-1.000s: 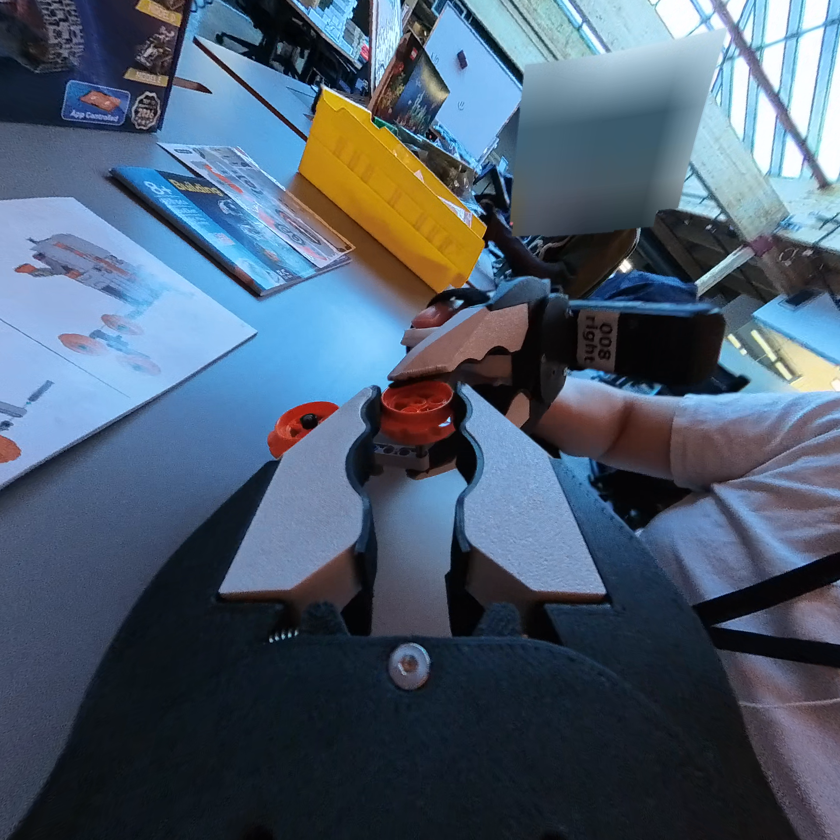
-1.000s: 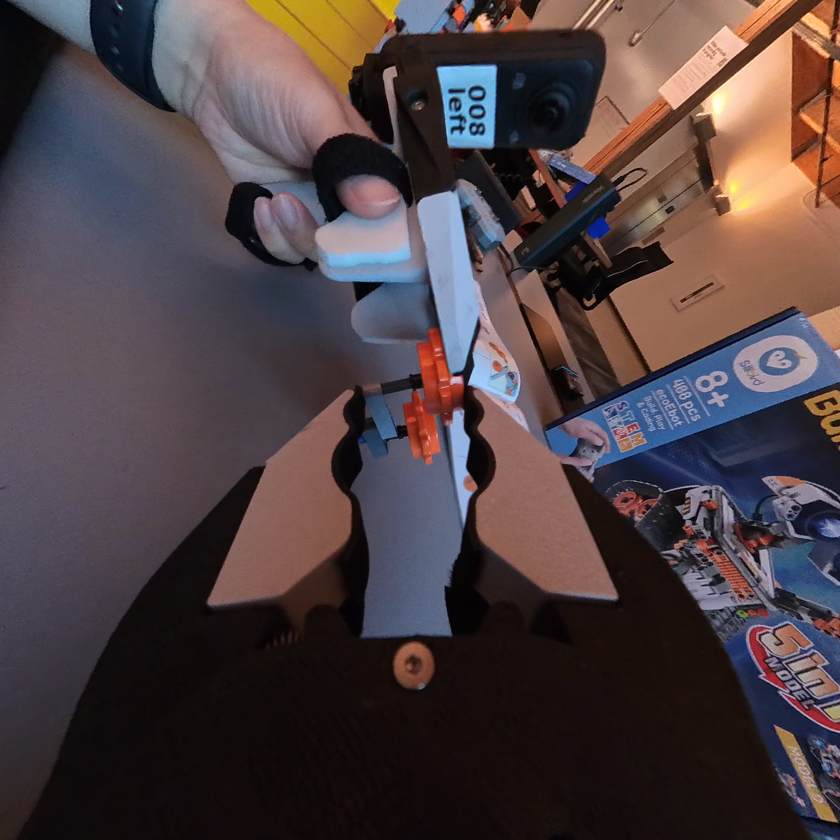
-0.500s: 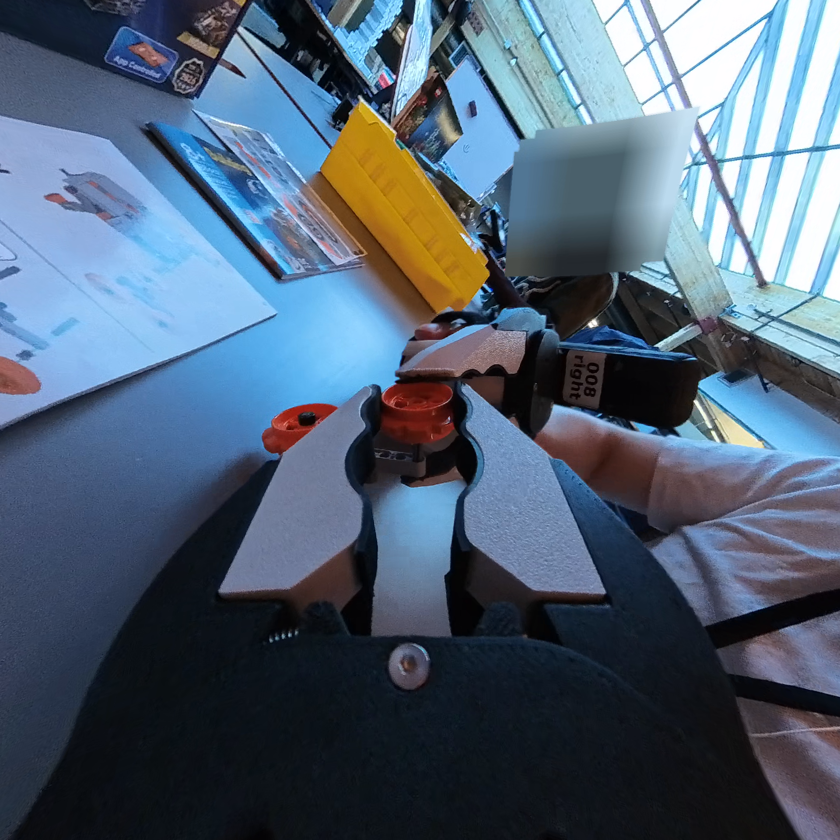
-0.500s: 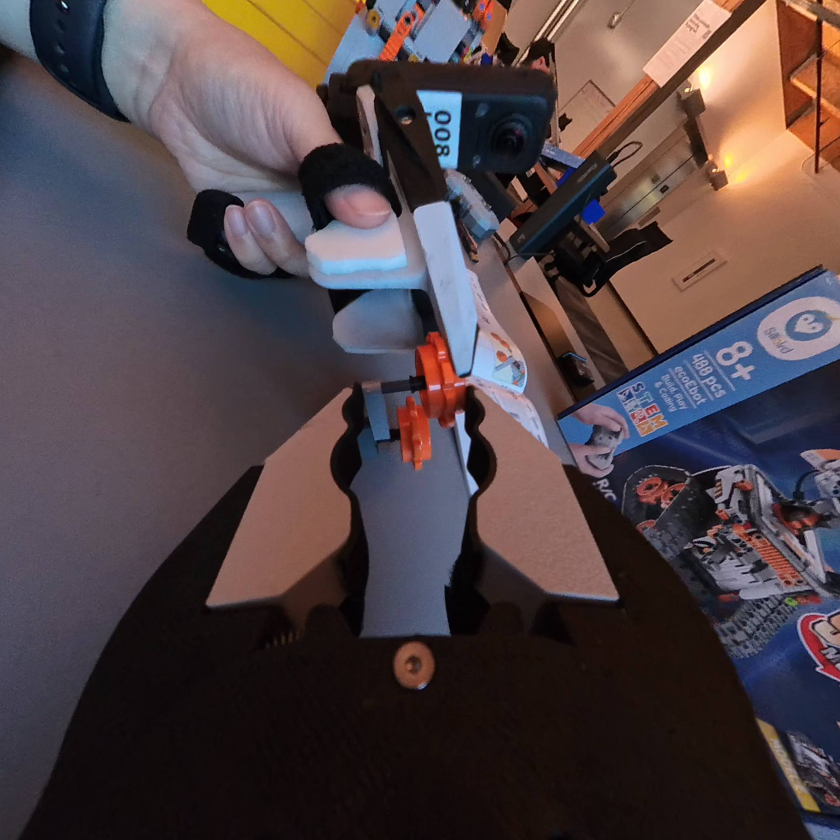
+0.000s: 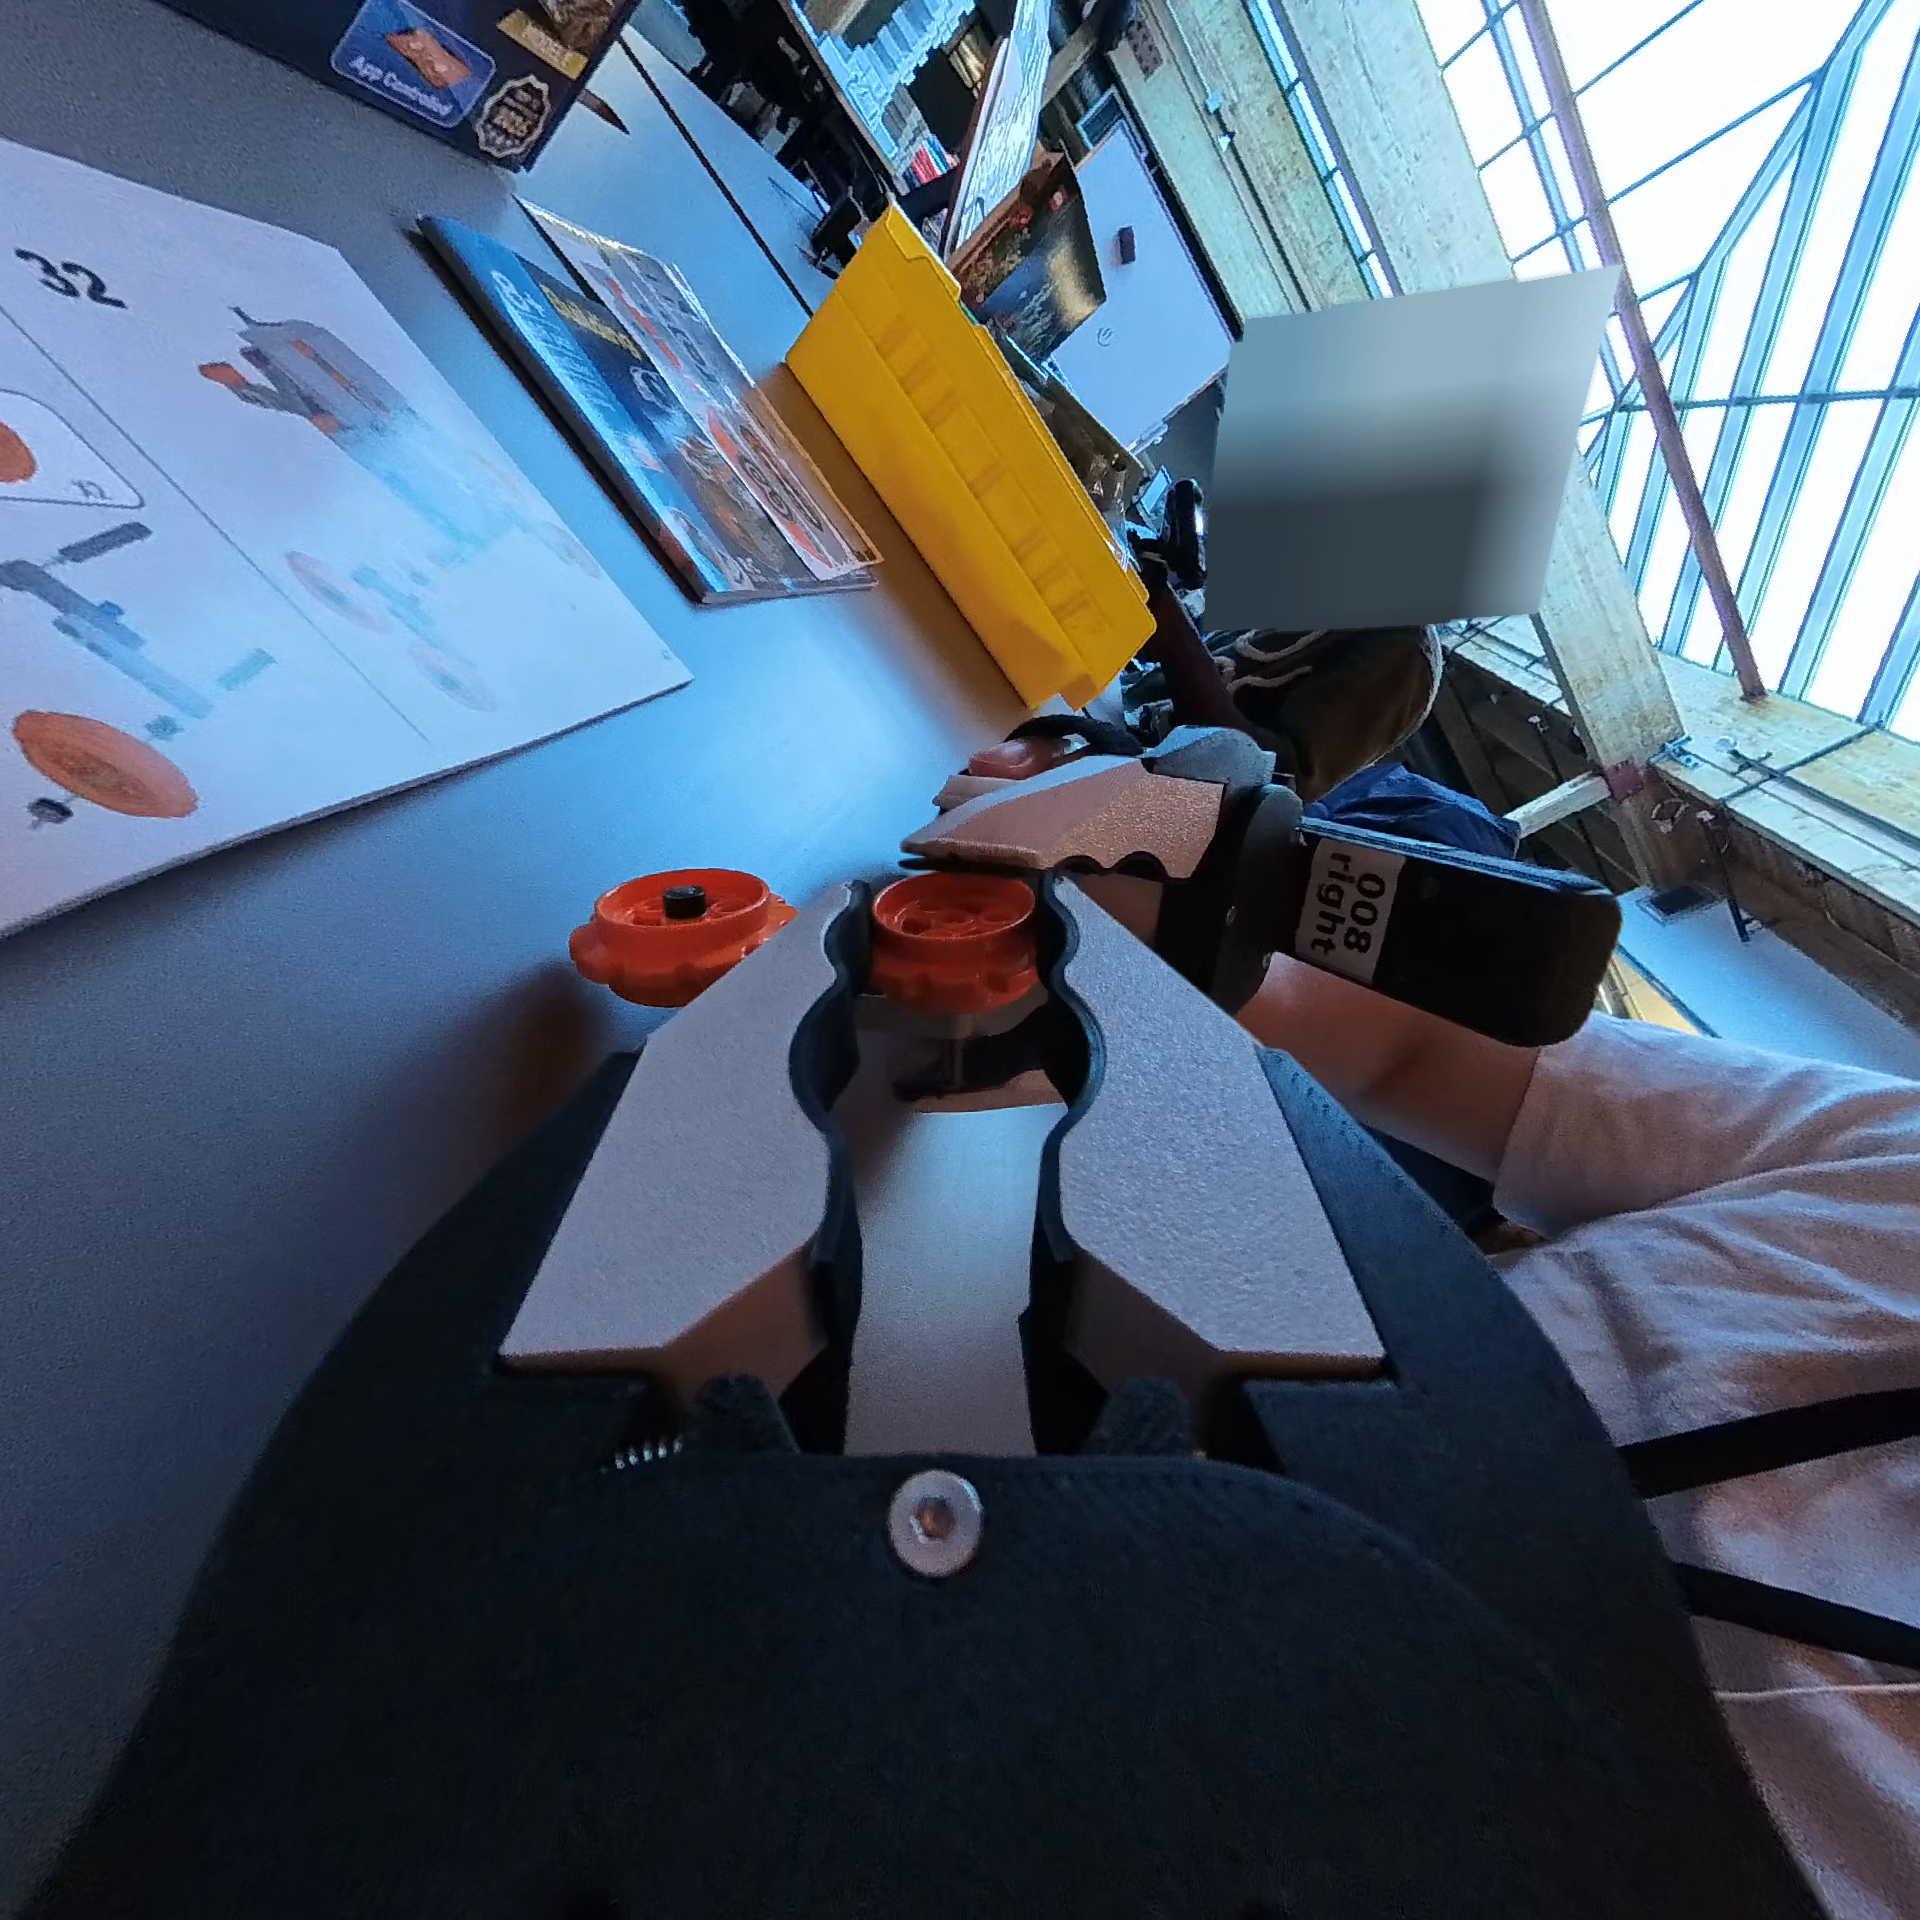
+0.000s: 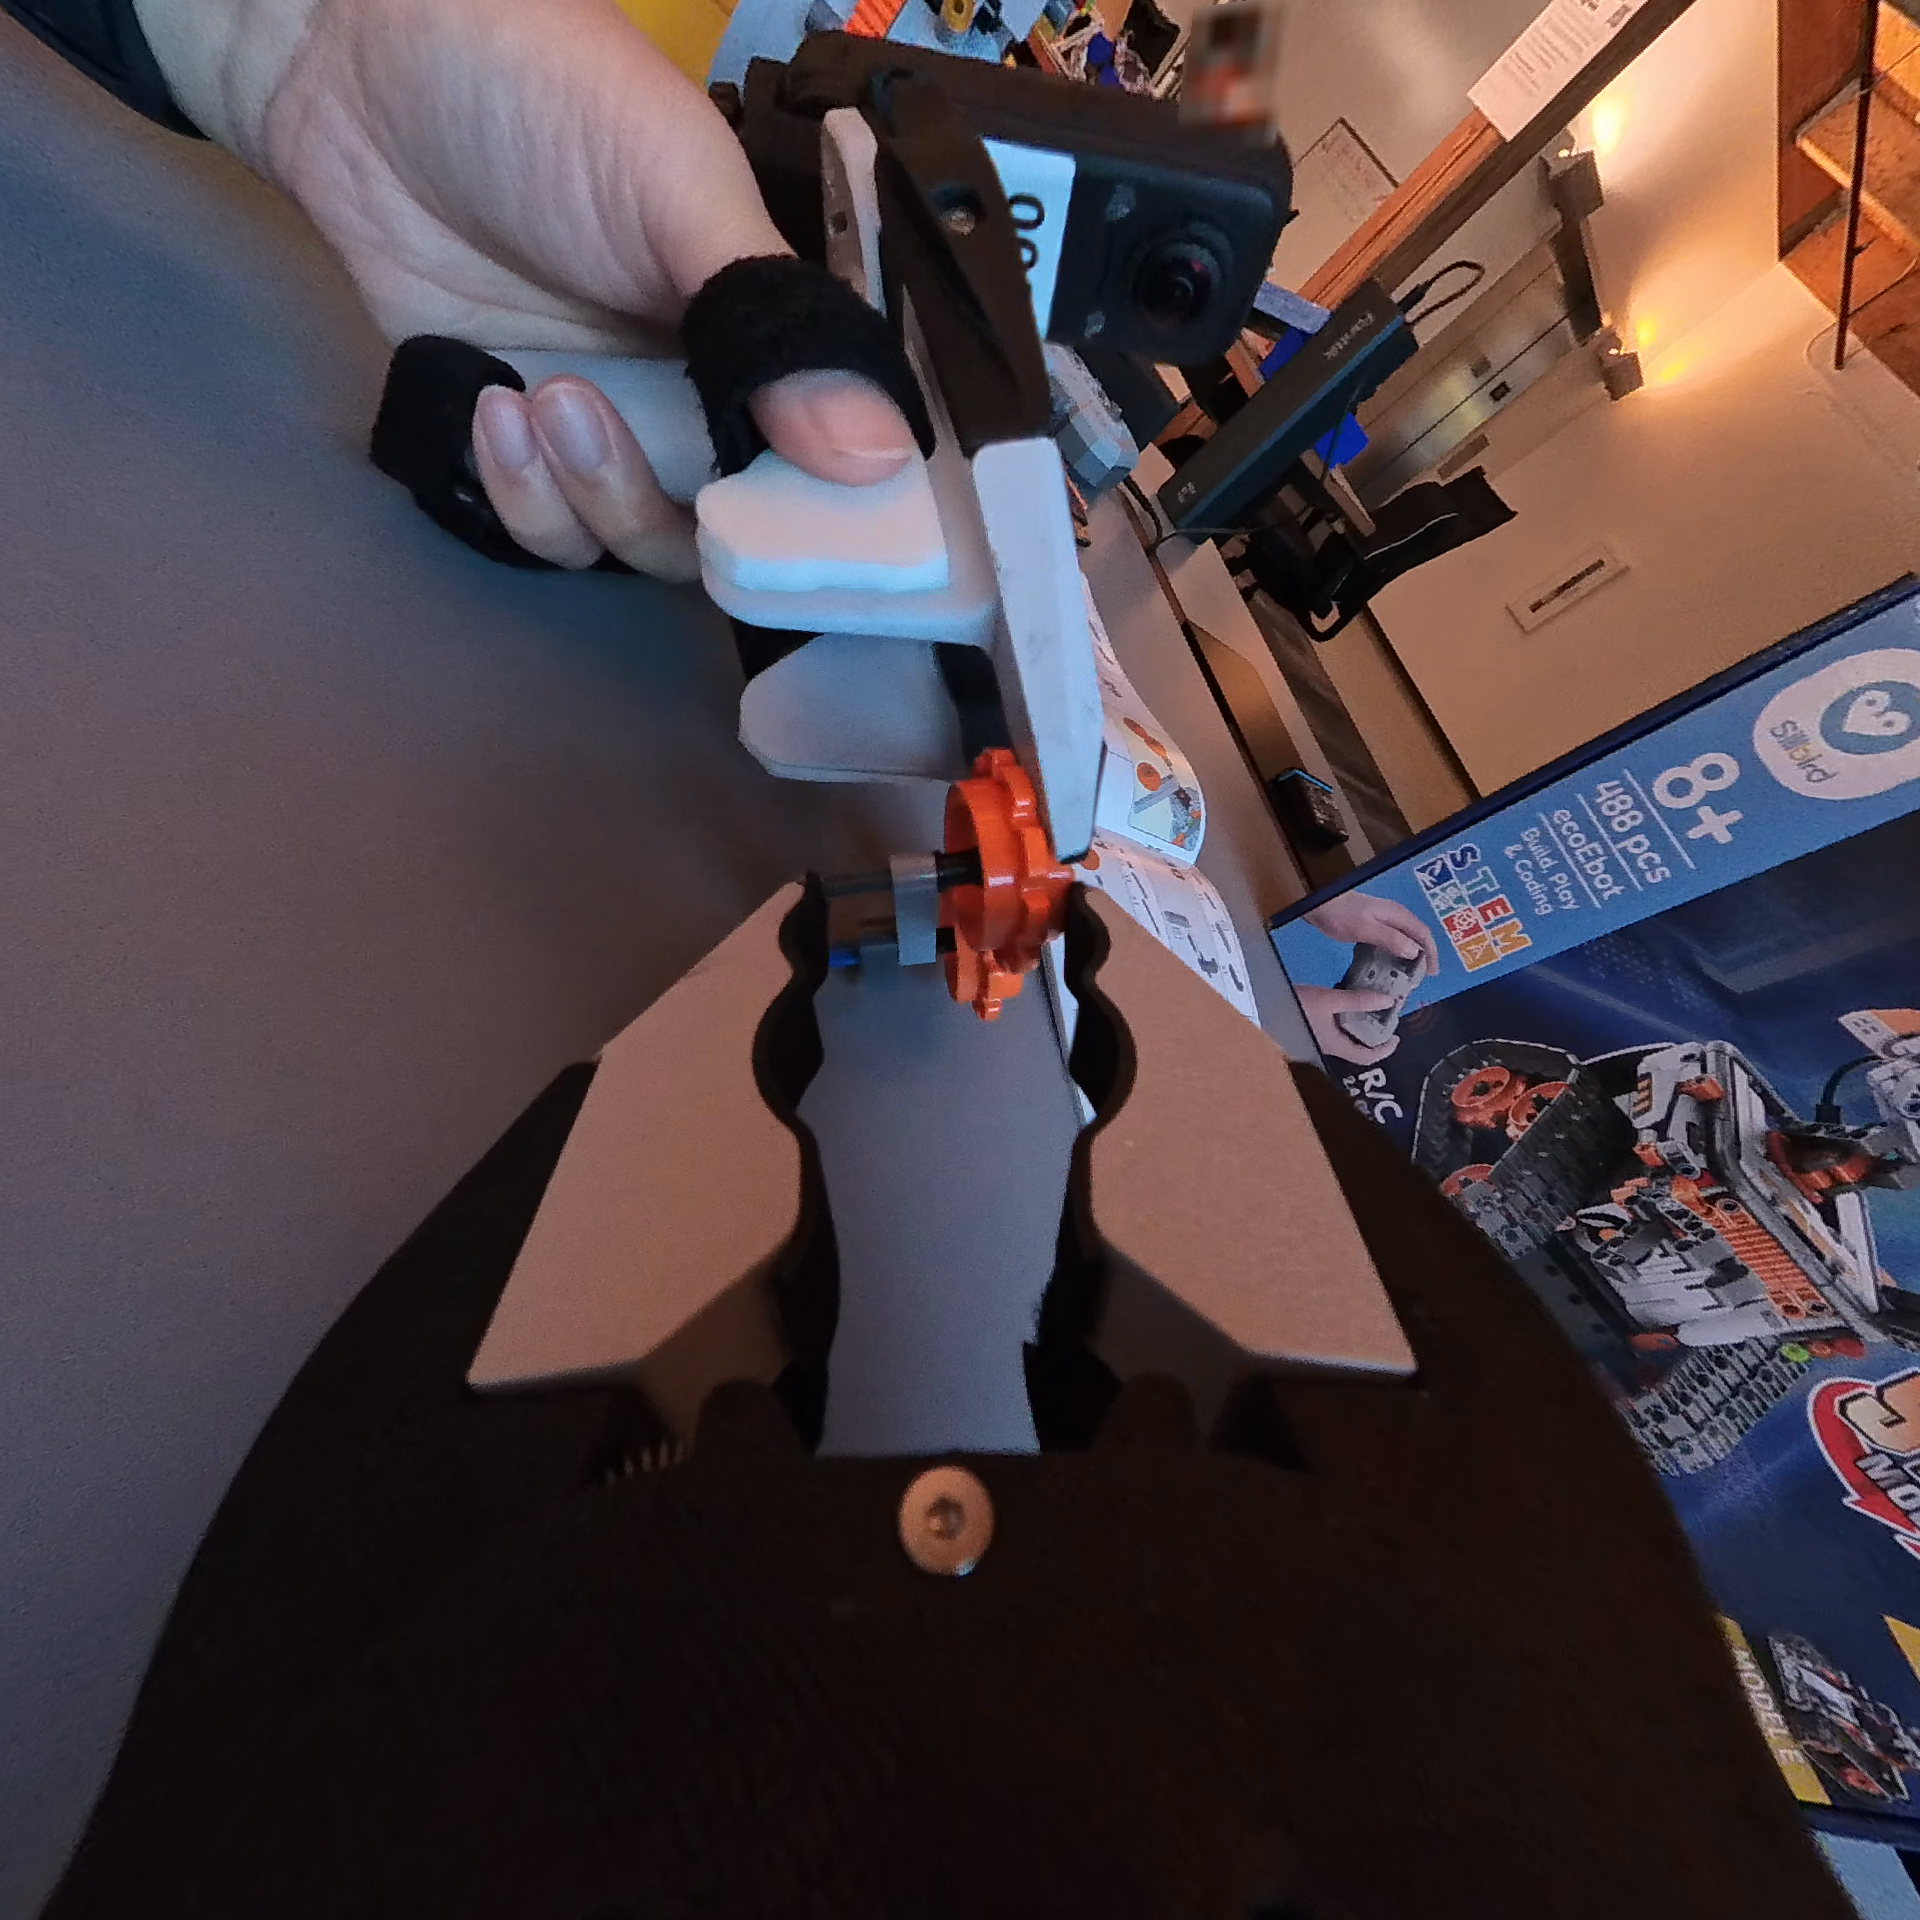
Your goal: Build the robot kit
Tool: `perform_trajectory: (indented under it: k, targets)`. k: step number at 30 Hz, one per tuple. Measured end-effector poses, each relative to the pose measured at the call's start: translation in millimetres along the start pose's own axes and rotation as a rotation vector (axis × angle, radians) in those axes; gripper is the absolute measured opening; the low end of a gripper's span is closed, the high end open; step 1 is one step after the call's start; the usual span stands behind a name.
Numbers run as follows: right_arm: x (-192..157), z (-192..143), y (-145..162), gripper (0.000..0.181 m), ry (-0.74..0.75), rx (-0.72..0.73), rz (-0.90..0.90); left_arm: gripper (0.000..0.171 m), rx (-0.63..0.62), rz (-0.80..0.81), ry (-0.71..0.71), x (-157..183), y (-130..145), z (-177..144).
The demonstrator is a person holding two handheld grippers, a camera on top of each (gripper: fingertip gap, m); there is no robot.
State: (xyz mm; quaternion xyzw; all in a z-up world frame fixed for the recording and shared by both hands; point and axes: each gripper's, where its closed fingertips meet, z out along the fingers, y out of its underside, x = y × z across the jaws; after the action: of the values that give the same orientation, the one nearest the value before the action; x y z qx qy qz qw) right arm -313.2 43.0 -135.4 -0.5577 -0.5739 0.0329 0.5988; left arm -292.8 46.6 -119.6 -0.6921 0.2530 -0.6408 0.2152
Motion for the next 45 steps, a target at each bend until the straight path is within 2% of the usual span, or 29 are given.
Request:
perform_trajectory:
  k: [5, 8, 11, 13, 18, 20, 33, 36, 39, 45]
  targets:
    - [-4.3, 5.6, 6.6, 0.055, -0.019, -0.041, -0.013, 0.029, -0.005, -0.023, 0.031, 4.0, 1.1, 1.1]
    - [-1.2, 5.0, 9.0, 0.046, -0.001, -0.059, -0.002, 0.029, -0.015, 0.022, 0.005, 2.9, 1.9, 1.7]
    - [-2.3, 4.0, 5.6, 0.047, -0.013, -0.034, 0.019, 0.029, -0.017, 0.018, 0.017, 4.6, 1.8, 0.8]
    - [-4.5, 4.3, 4.4, 0.055, -0.04, -0.019, 0.06, 0.029, 0.003, 0.039, -0.008, 1.7, -1.8, -0.8]
    - [-1.1, 1.0, -0.8, 0.051, -0.043, 0.018, 0.114, 0.03, 0.009, 0.034, -0.014, -0.3, -3.5, -2.8]
    - [1.4, 0.6, 0.3, 0.044, -0.035, 0.017, 0.125, 0.03, 0.009, 0.034, -0.014, -0.5, -3.4, -2.1]
    - [0.3, 1.7, 1.7, 0.043, -0.027, -0.001, 0.09, 0.03, 0.003, 0.042, -0.02, -0.9, -2.7, -3.0]
    - [1.6, 1.6, 2.4, 0.043, -0.02, -0.004, 0.087, 0.036, 0.021, 0.014, 0.01, 2.1, -5.0, -2.6]
    - [1.1, 1.7, 2.5, 0.043, -0.023, -0.004, 0.088, 0.03, 0.02, 0.012, -0.012, -1.6, -4.1, -2.4]
    - [2.9, 1.6, 4.1, 0.044, -0.026, -0.013, 0.128, 0.03, 0.046, 0.018, -0.026, -2.8, -5.6, -0.1]
